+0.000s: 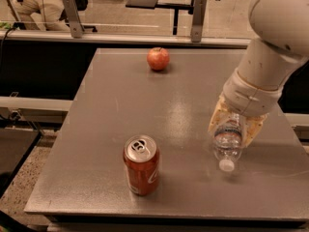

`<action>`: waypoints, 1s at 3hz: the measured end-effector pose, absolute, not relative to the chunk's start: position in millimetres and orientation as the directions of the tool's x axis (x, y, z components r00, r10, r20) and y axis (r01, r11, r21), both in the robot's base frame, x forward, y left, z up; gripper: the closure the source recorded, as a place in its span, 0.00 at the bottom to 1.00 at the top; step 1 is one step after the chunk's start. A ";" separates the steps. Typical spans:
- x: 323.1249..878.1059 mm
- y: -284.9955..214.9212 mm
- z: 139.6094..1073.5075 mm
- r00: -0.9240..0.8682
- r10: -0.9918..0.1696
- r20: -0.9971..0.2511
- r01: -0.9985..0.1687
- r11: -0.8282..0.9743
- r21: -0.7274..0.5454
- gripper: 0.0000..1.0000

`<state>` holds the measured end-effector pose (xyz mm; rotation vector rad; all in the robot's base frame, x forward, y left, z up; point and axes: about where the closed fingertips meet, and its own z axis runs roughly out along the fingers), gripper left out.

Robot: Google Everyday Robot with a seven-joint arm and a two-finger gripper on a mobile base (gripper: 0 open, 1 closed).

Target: Place water bottle upright

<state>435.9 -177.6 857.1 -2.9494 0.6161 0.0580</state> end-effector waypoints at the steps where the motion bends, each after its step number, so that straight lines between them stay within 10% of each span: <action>1: 449.4 -163.8 878.4 0.830 -0.540 -0.142 -0.558 -0.814 -0.160 1.00; 3: 489.4 -130.4 927.2 0.531 -0.735 -0.422 -0.847 -0.478 -0.234 1.00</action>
Offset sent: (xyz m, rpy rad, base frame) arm 0.0398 0.0433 0.0788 0.2944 0.2606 -0.5744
